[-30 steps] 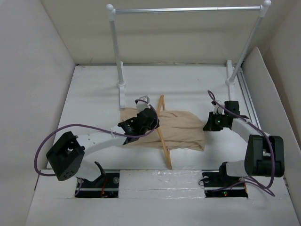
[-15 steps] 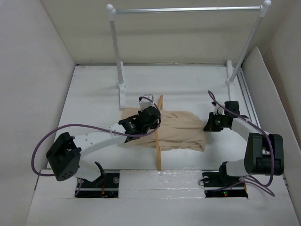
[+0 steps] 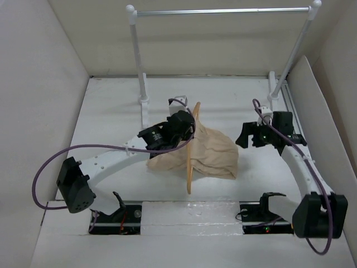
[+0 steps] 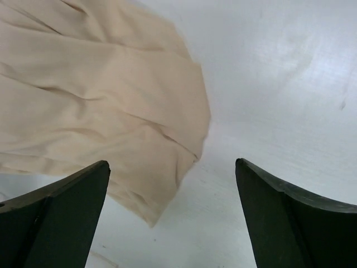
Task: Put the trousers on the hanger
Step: Place the trousers on the hanger, then place the hanger at the clothesline.
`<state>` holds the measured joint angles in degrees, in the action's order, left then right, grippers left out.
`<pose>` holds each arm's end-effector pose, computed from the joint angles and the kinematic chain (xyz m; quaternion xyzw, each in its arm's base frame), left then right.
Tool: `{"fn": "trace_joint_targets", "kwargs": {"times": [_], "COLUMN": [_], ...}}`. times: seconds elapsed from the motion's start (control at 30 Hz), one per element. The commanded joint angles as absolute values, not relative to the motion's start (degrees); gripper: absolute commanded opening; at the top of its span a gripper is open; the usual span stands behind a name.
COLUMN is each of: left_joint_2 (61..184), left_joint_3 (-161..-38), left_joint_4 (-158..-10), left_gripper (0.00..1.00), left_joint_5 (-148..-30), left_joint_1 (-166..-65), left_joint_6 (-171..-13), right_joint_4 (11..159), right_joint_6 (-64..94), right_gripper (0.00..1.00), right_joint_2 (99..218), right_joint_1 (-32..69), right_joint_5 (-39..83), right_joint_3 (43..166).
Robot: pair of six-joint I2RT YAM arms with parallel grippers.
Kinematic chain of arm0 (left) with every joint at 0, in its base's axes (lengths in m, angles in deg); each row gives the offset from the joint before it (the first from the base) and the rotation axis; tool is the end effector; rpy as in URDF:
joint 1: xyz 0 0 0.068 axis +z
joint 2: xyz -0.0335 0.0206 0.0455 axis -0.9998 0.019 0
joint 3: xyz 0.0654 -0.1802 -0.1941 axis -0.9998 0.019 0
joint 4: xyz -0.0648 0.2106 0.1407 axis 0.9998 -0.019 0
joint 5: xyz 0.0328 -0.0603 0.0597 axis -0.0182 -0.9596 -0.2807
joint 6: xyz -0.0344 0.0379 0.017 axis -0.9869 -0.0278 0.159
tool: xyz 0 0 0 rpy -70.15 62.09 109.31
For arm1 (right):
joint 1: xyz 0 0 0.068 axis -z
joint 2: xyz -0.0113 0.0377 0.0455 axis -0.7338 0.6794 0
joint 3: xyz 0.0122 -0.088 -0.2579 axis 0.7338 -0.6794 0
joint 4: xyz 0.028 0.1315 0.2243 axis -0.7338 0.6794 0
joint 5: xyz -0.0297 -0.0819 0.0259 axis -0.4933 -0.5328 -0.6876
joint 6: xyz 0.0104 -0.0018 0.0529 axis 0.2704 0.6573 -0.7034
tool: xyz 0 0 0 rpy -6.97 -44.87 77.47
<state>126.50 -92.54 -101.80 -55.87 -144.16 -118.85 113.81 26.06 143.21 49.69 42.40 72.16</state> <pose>0.1918 -0.2506 0.3202 0.0143 0.8505 -0.2350 0.4703 0.2265 0.0070 0.2349 -0.0955 0.9143 0.2089 0.3337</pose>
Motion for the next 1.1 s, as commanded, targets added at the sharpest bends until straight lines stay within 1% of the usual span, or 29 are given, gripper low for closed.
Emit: {"fn": "trace_joint_targets", "kwargs": {"times": [0.0,0.07,0.17,0.2,0.3,0.33,0.43,0.6,0.87,0.97,1.0,1.03,1.07], "left_joint_2": [126.16,128.09,130.9,131.69,134.24,135.64,138.36,140.57,139.35,138.73,138.64,138.64,138.64], "left_joint_3": [-106.34,-112.92,-120.4,-121.91,-127.8,-129.47,-135.97,-141.87,-142.58,-142.23,-141.97,-141.97,-141.7], "left_joint_4": [-102.41,-105.49,-108.92,-109.53,-111.73,-113.04,-115.42,-116.57,-116.49,-116.13,-115.61,-115.61,-115.52], "left_gripper": [0.0,0.0,0.0,0.0,0.0,0.0,0.0,0.0,0.0,0.0,0.0,0.0,0.0], "left_joint_5": [-53.84,-54.79,-56.29,-56.64,-58.31,-58.75,-59.9,-64.12,-65.35,-65.79,-66.14,-66.14,-66.31], "left_joint_1": [-144.2,-144.2,-144.2,-144.2,-144.2,-143.67,-143.14,-141.91,-141.91,-141.91,-141.91,-141.91,-141.91], "left_joint_6": [-115.83,-114.67,-113.53,-113.18,-112.74,-112.56,-111.68,-111.85,-112.56,-113.0,-113.0,-113.09,-113.09], "right_joint_4": [118.36,117.93,113.39,111.27,105.9,104.49,104.74,103.43,98.25,91.22,89.3,88.67,88.49], "right_joint_6": [24.11,22.09,12.1,10.06,3.38,1.96,-0.86,-1.83,-5.43,-7.45,-7.54,-7.54,-7.72], "right_gripper": [1.0,1.0,1.0,1.0,1.0,1.0,1.0,1.0,1.0,0.92,0.75,0.74,0.67], "right_joint_2": [135.28,131.23,128.5,128.14,128.31,128.66,130.86,134.28,135.61,136.57,137.79,137.81,138.94], "right_joint_1": [46.52,44.67,38.44,34.15,27.72,23.69,17.18,11.62,9.5,8.98,8.97,8.97,8.97], "right_joint_5": [44.51,47.05,50.22,50.4,48.12,46.11,41.8,35.03,30.97,34.48,36.06,36.86,37.39], "right_joint_3": [81.59,85.62,89.67,90.47,94.59,95.65,98.47,96.29,87.06,83.89,83.71,83.71,84.06]}}
